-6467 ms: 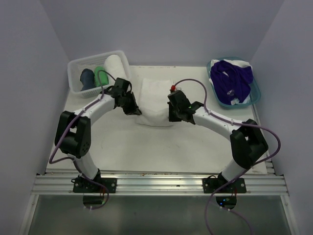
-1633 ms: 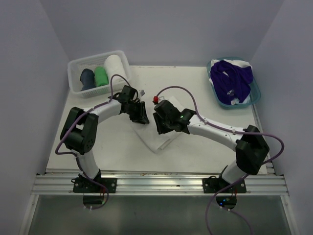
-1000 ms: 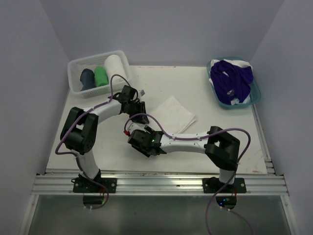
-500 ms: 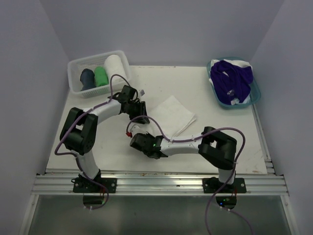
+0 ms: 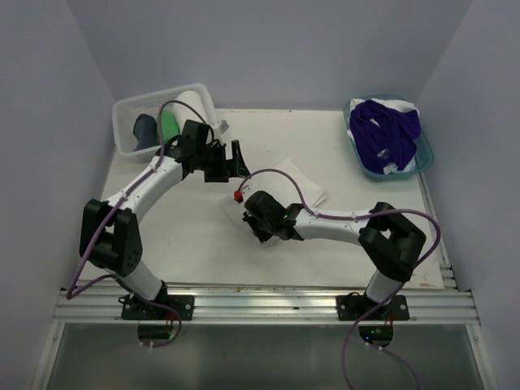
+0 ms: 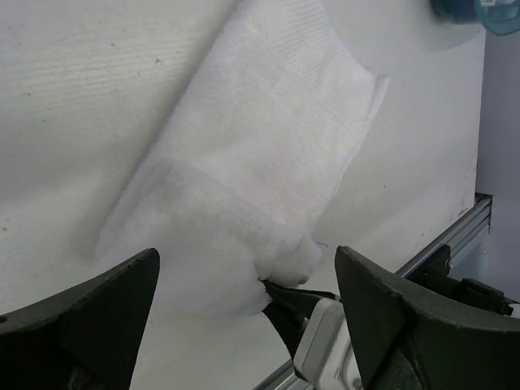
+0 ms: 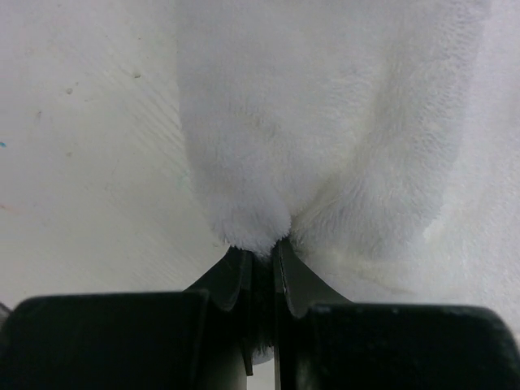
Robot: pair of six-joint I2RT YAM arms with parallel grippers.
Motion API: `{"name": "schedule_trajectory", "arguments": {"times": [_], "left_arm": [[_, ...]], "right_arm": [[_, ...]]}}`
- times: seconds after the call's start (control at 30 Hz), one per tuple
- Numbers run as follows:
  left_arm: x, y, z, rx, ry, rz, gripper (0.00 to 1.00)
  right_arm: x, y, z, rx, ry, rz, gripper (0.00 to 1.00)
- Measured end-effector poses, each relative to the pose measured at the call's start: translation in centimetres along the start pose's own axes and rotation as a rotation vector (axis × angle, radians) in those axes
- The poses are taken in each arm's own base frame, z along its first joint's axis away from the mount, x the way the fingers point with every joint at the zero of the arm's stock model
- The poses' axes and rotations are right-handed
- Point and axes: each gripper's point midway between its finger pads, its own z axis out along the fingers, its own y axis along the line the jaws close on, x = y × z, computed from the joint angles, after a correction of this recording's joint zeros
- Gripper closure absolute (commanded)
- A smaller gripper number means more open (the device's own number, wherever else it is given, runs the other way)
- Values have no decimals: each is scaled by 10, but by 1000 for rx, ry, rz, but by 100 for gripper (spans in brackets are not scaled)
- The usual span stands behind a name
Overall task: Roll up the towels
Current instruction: Roll the towel
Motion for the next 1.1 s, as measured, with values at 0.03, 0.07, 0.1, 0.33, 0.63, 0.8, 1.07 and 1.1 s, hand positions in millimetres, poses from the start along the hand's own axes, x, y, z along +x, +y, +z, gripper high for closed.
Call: {"name": "schedule_trajectory", "arguments": {"times": [0.03,0.07,0.1,0.33,0.63,0.8,1.07,1.1], "left_arm": [[-4,-1,-6,1,-19,-5,12],[-9,-1,-14,-1,-40,-16,15],[-12,0,-21,-5,-63,-29,17],[-1,16,-55,-38,-169,-135,9],[94,48,-6,-104,10,-314,8],[95,58,9,-121,-17,-358,11],[89,80,37,-176,-47,-400,14],[89,82,41,-181,-50,-406,16]], "right_arm": [[0,0,0,-20,-3,19,100],[1,1,-1,-40,-3,34,100],[1,1,-1,-57,-4,51,100],[1,12,0,-169,-9,141,100],[0,16,-2,-245,-8,219,100],[-1,16,-4,-264,-5,240,100],[0,15,-8,-276,-6,246,100],[0,15,-8,-278,-5,247,100]]}}
